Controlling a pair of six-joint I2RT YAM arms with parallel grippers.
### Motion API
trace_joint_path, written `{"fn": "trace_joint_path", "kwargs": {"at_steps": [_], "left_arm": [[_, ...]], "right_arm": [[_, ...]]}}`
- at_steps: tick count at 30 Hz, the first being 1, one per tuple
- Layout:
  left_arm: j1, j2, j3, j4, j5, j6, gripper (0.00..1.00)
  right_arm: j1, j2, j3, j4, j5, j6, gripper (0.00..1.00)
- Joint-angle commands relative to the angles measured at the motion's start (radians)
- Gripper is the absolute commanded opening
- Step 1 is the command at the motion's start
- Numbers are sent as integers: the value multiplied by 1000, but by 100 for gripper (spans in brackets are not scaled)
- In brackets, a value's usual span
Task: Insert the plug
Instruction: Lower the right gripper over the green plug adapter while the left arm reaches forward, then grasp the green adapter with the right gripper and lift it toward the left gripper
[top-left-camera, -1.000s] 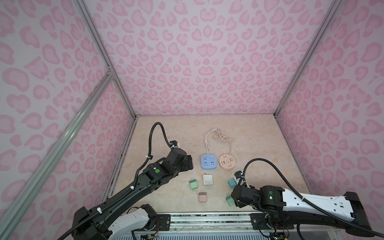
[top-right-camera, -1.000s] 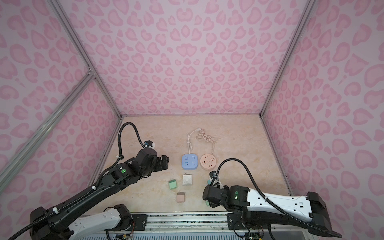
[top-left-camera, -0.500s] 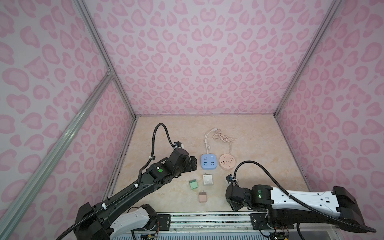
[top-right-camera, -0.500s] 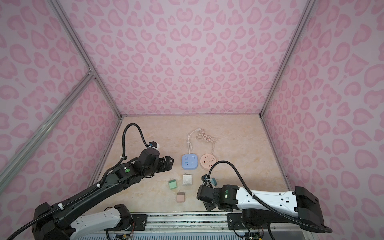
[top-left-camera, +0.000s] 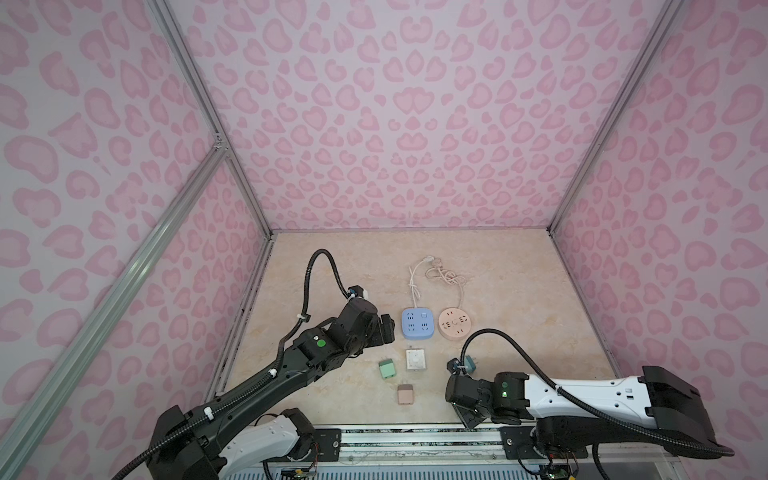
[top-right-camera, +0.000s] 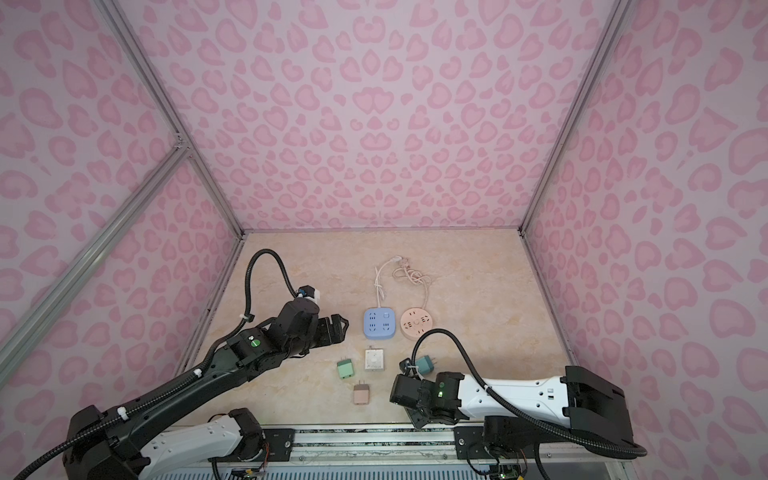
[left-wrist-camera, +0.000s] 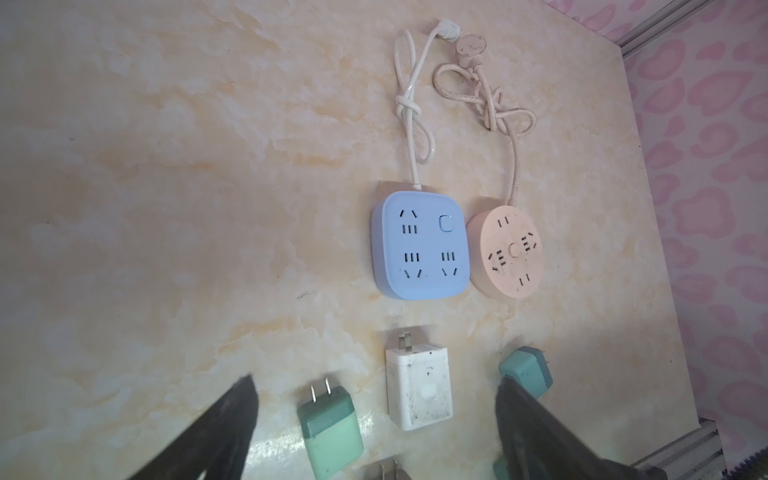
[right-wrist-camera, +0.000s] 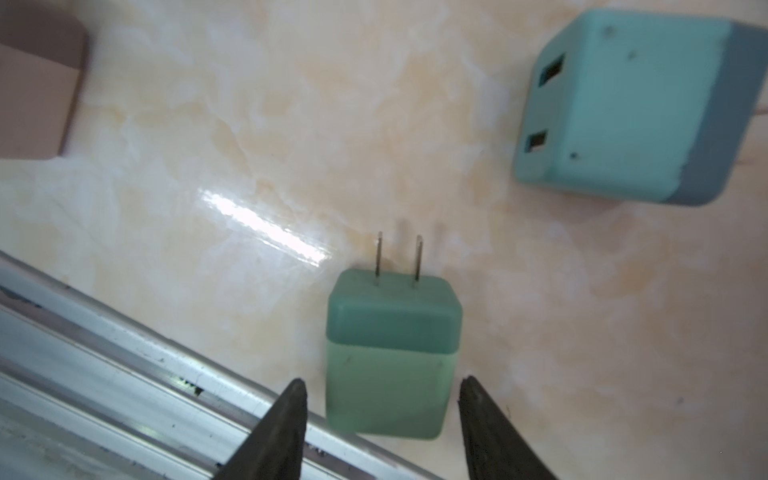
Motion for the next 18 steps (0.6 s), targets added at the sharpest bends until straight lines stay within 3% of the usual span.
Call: {"fn": "trace_joint_path", "kwargs": {"at_steps": [1, 13, 18], "left_arm": [[0, 2, -13, 31, -2, -10, 91], [-2, 35, -23, 62, 21, -25, 90], [-3, 39, -27, 68, 29, -30, 88]], "right_arm": [[-1, 10, -9, 4, 8, -3, 56], [-24, 30, -44, 85, 24, 7, 53], [-32, 36, -59, 103, 20, 14, 47]]}}
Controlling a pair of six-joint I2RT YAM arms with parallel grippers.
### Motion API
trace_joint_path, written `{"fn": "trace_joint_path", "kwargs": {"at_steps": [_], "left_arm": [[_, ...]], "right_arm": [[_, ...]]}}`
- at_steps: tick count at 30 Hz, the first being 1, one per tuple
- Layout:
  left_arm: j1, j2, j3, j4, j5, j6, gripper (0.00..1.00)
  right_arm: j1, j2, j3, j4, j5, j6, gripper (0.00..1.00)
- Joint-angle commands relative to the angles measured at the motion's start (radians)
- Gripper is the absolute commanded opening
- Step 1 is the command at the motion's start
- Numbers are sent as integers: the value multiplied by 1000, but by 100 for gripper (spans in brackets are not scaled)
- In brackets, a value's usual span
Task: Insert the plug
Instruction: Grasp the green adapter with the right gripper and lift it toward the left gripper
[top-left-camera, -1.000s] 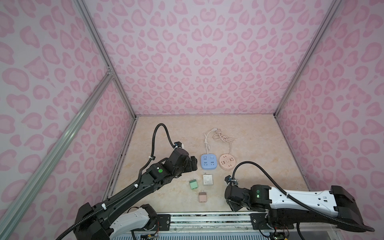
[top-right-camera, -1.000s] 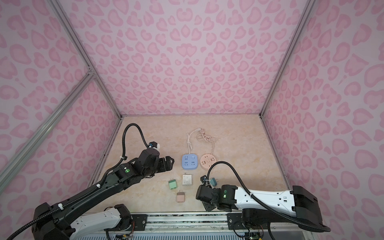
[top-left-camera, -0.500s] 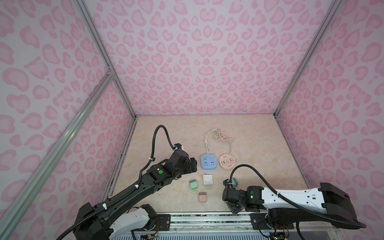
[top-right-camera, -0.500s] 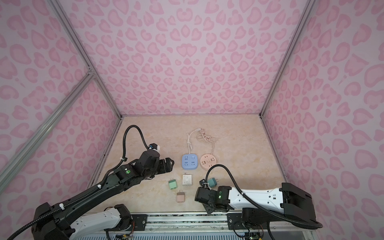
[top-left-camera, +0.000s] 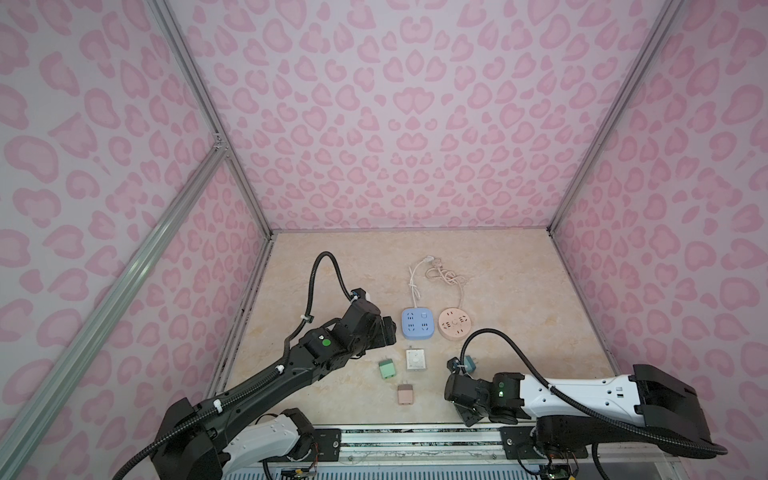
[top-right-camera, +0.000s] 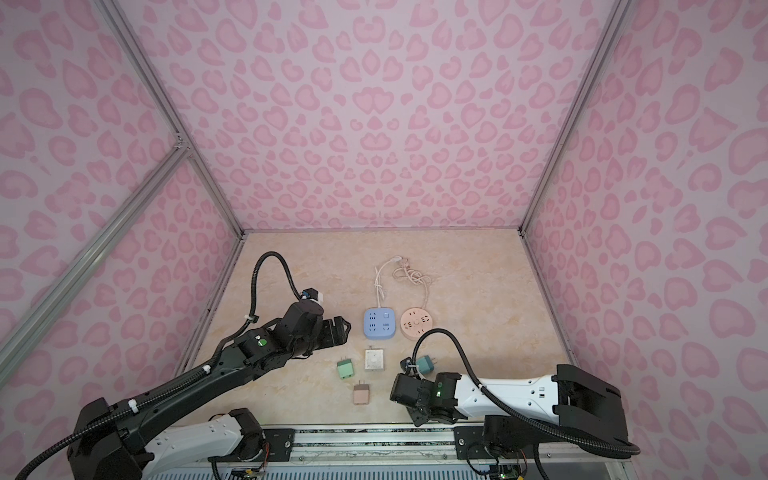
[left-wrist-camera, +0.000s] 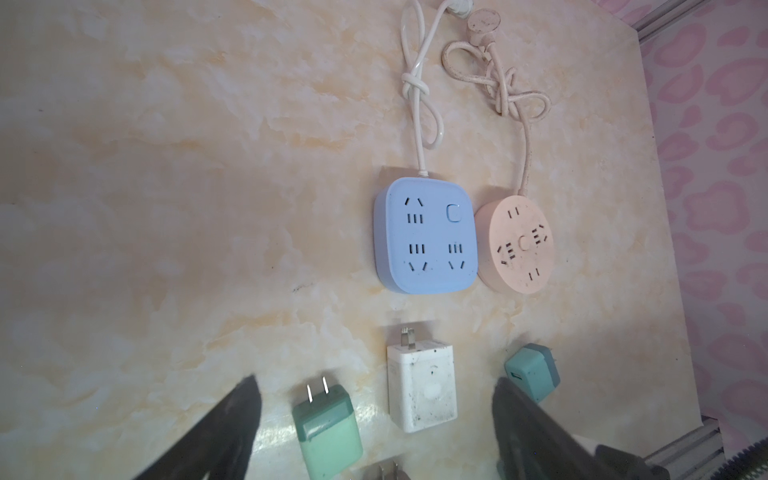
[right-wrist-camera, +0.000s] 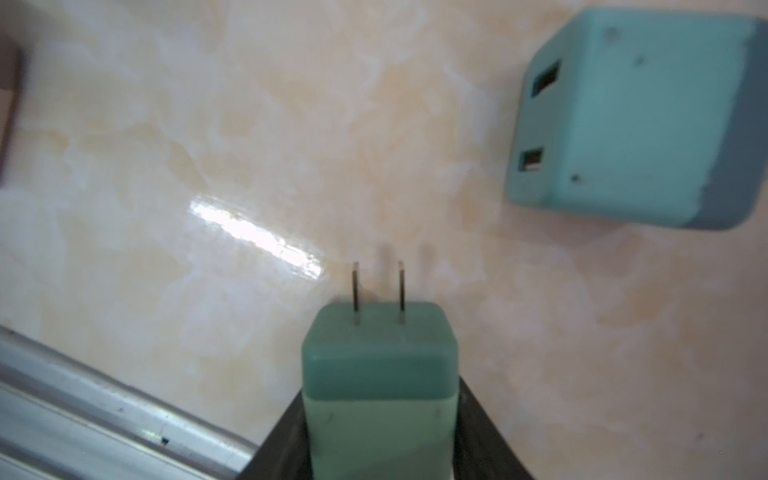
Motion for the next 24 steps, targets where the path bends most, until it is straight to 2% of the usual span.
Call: {"fn": "trace_joint_path", "kwargs": {"at_steps": [1, 3, 5, 6, 8, 9, 17, 20, 24], "left_arm": [[0, 1, -8, 32, 6, -12, 88], [-1, -1, -14, 35, 13, -12, 86], [-1, 3, -14, 31, 29, -10, 83], [-2, 7, -10, 28, 44, -8, 81], [-2, 13, -6, 21, 79, -6, 77], [-3, 14, -3, 21, 101, -4, 75], [-13, 5, 18, 86, 320, -37, 69], [-18, 6, 47, 107, 377, -71, 69], [-25, 29, 83, 161, 475, -124, 69]], "right_arm": [[-2, -1, -18, 18, 4, 13, 46], [-8, -14, -24, 15, 12, 4, 41], [-28, -34, -20, 2, 4, -23, 32], [-44, -50, -15, -9, -8, -47, 26], [-73, -88, 7, -43, -28, -94, 6], [-91, -111, 20, -65, -36, -121, 0], [-223, -346, 100, -121, -158, -316, 0], [-267, -351, 164, -149, -174, -357, 0], [-269, -303, 246, -140, -195, -407, 0]]}}
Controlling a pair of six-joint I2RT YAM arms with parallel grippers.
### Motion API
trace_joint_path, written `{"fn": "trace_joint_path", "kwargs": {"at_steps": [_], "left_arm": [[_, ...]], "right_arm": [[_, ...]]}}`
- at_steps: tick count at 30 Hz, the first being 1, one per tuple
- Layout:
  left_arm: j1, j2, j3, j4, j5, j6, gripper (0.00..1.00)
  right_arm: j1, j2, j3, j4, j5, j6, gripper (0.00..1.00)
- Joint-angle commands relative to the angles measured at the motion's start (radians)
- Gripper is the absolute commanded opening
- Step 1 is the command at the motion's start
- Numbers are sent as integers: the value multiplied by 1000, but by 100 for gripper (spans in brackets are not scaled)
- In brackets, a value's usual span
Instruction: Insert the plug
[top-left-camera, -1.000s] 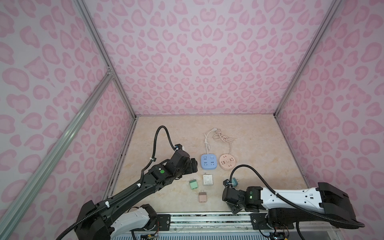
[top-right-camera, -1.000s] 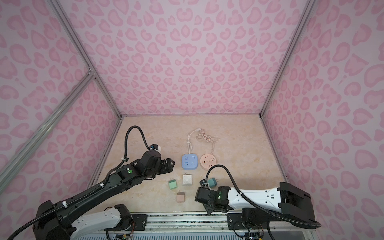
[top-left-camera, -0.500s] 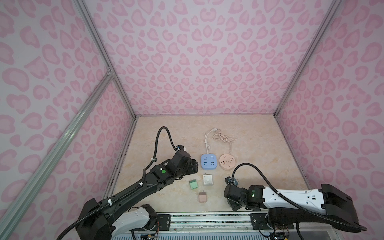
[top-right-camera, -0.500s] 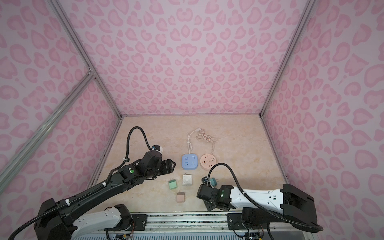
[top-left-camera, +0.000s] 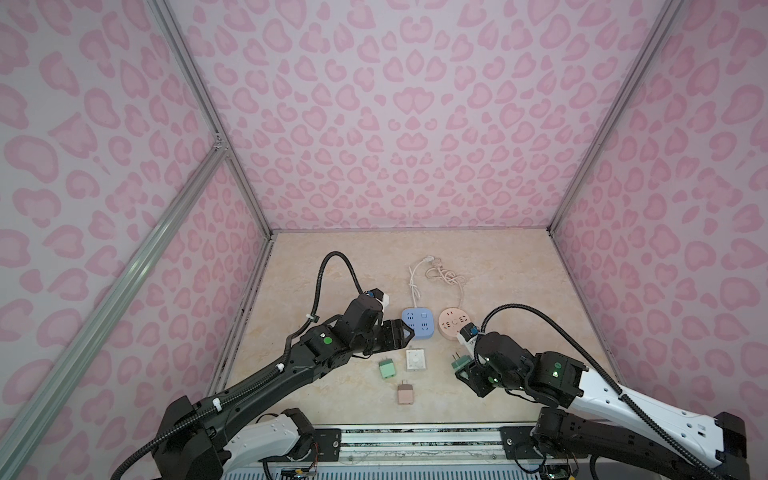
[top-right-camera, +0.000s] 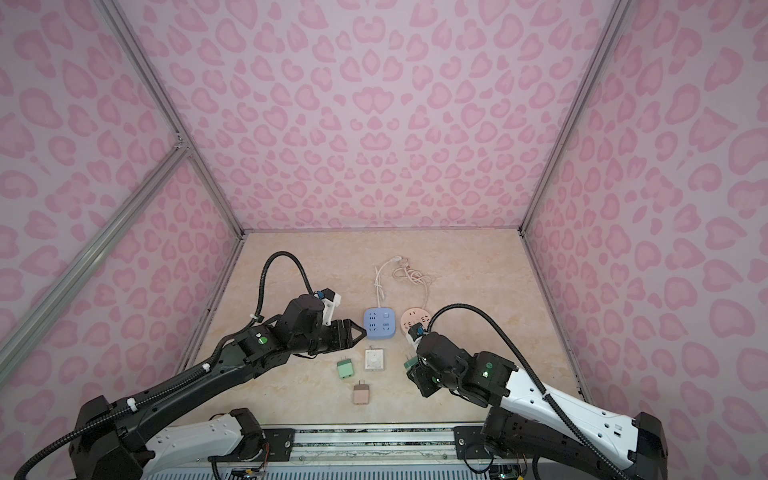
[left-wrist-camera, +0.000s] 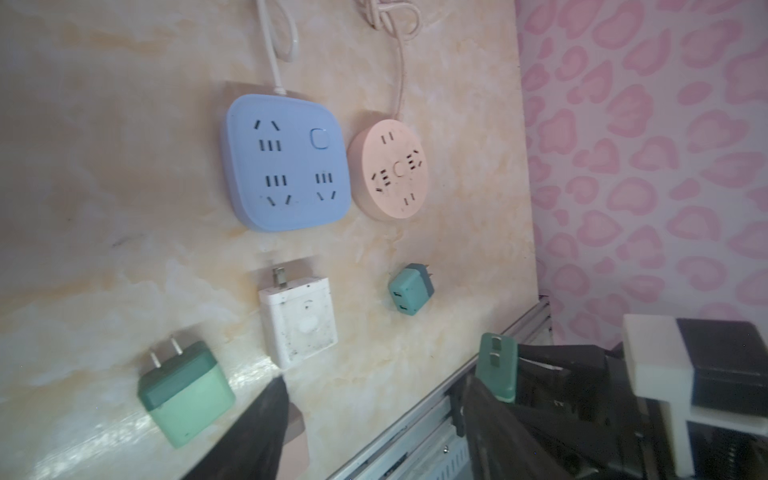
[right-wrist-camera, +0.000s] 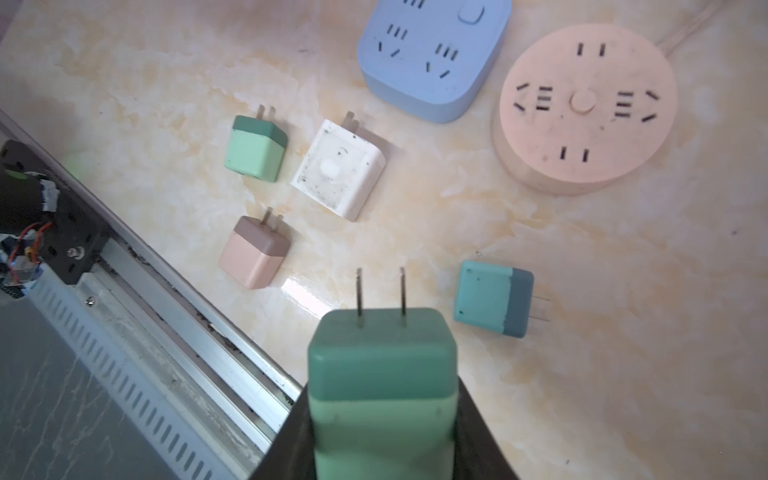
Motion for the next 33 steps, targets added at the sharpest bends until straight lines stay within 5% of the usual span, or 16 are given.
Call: {"fn": "trace_joint_path", "kwargs": {"at_steps": [1, 12, 33], "left_arm": [[-9, 18, 34, 86, 118, -55, 69], [-17, 31, 1, 196, 254, -104, 68], [-26, 69, -9, 231, 317, -114, 44]], "right_arm": [[-3, 44, 52, -3, -46, -85, 0], [-4, 189, 206, 40, -58, -167, 0], [-4, 308, 352, 16, -63, -223, 0]]}}
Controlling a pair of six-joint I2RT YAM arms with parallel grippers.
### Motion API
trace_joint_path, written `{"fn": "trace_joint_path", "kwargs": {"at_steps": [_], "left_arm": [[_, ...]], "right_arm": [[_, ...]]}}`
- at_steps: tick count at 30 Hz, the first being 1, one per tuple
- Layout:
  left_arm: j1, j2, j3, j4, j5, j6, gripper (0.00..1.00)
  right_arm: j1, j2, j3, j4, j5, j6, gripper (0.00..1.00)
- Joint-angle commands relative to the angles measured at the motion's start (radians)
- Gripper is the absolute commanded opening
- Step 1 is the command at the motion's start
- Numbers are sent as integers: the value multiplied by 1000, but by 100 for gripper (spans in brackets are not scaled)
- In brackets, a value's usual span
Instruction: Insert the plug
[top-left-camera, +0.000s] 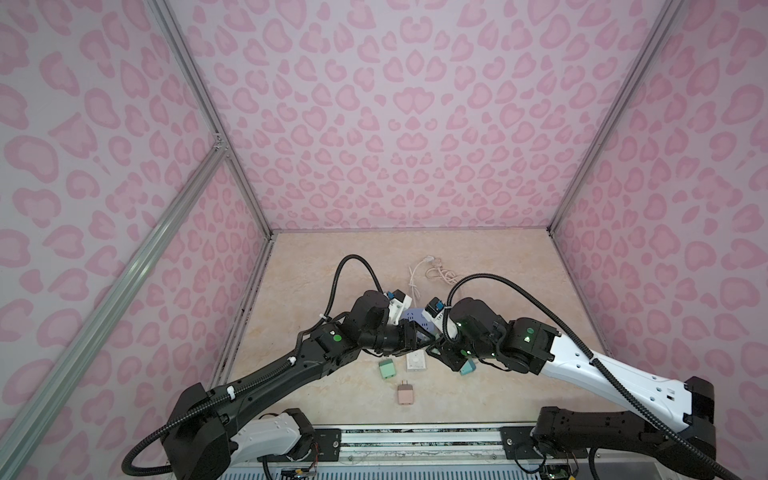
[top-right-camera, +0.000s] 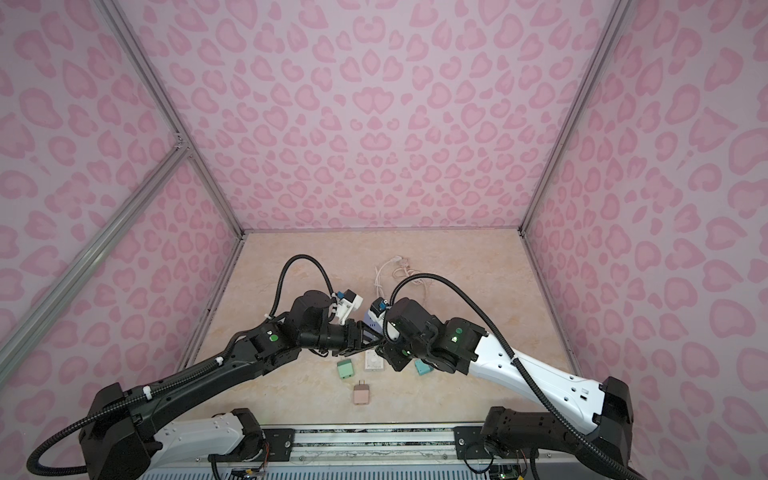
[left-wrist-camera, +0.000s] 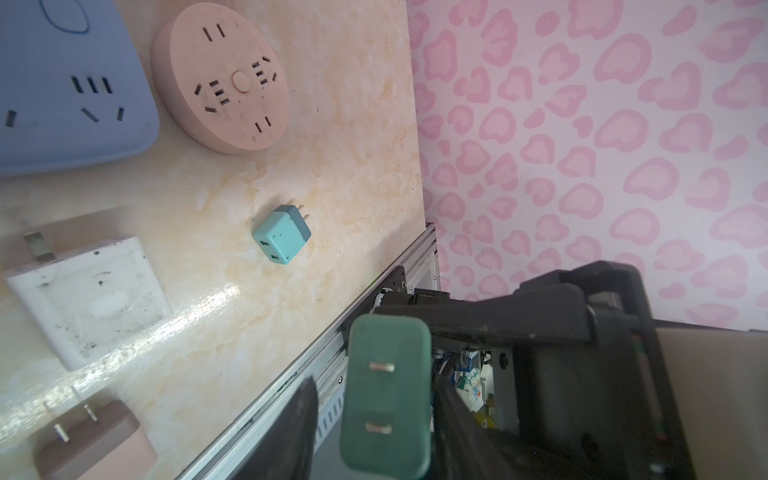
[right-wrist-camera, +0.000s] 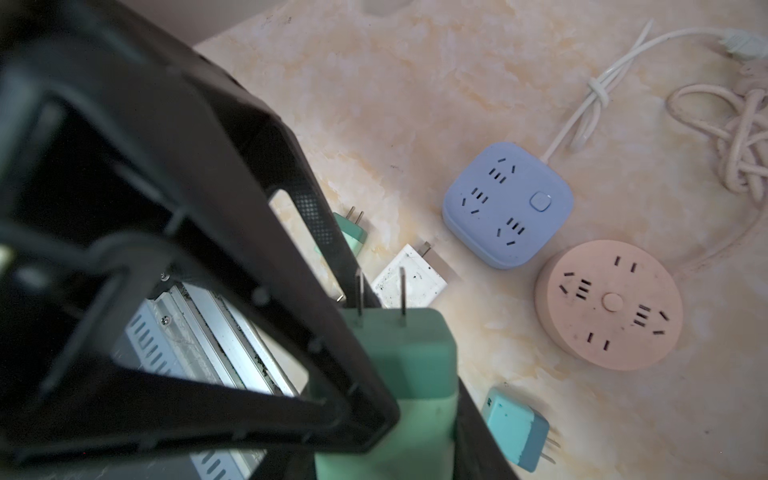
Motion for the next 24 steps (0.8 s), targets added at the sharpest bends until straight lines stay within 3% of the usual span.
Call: {"fn": "trace_joint_path", "kwargs": {"at_steps": [1, 8, 14, 16, 18, 19, 21, 24], "left_arm": [[-1, 4, -4, 36, 9, 1, 41], [0, 5, -10, 48, 2, -7, 29], [-1, -7, -15, 39, -14, 2, 9], [-1, -10, -8, 21, -31, 12, 3], [0, -18, -9, 15, -60, 12, 3], [0, -22, -11, 13, -83, 7, 3], [11, -28, -9, 3, -144, -16, 3], [73, -10, -11, 57, -148, -112, 3]], "right_arm": [[0, 8, 5, -8, -8, -14, 0], [1, 13, 11, -8, -9, -16, 0], [0, 19, 14, 16, -11, -12, 4], [-1, 20, 12, 24, -4, -11, 29], [-2, 12, 3, 34, 13, -11, 65], [-6, 3, -3, 43, 15, -12, 77], [-28, -36, -28, 82, 12, -12, 86], [-87, -111, -92, 200, -16, 15, 87]]}}
